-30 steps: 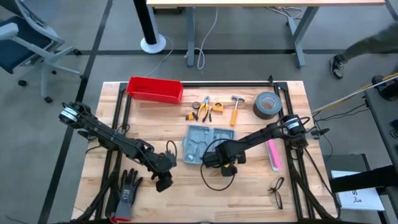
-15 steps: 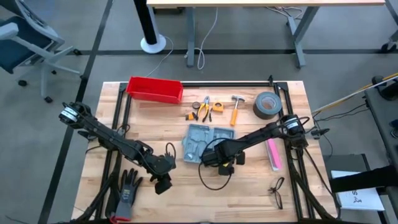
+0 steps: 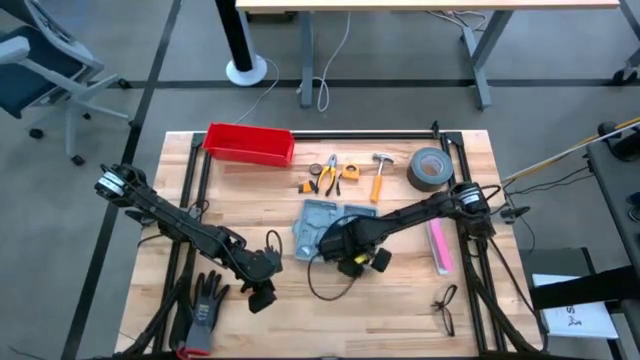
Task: Prefit tool cases
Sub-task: Put the set of interchangeable screwdriver bits into the gray toolbox, then put the pliers into the gray toolbox
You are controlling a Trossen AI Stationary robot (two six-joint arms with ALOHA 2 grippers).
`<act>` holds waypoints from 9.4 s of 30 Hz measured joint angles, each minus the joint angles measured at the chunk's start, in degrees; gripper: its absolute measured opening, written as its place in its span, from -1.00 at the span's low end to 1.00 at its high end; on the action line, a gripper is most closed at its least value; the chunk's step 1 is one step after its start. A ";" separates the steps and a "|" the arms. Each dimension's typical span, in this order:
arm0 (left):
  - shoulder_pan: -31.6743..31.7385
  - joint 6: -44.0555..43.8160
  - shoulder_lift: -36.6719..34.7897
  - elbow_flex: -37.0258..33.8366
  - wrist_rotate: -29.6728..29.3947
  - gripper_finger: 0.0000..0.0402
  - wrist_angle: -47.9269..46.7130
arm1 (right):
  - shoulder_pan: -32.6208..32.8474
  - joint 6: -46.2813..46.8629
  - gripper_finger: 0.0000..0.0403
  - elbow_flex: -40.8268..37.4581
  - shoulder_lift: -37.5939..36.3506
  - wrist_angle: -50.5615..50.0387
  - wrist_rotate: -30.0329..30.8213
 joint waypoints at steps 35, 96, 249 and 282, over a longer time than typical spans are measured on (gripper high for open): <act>-2.28 13.55 0.00 -0.02 -19.20 -0.19 3.56 | -4.64 58.41 -0.59 -4.58 -0.09 5.94 -16.17; -3.67 10.71 -0.09 -0.02 -16.84 -0.19 3.39 | -5.51 56.12 -0.74 -17.24 -4.13 18.48 -12.81; 5.99 10.95 -2.91 0.00 -31.68 -0.19 4.37 | -6.26 65.31 -0.89 -38.49 -38.71 20.49 8.94; 40.95 19.22 6.24 4.96 -11.61 -0.19 16.15 | -4.03 72.24 -0.89 -46.77 -42.16 41.91 42.68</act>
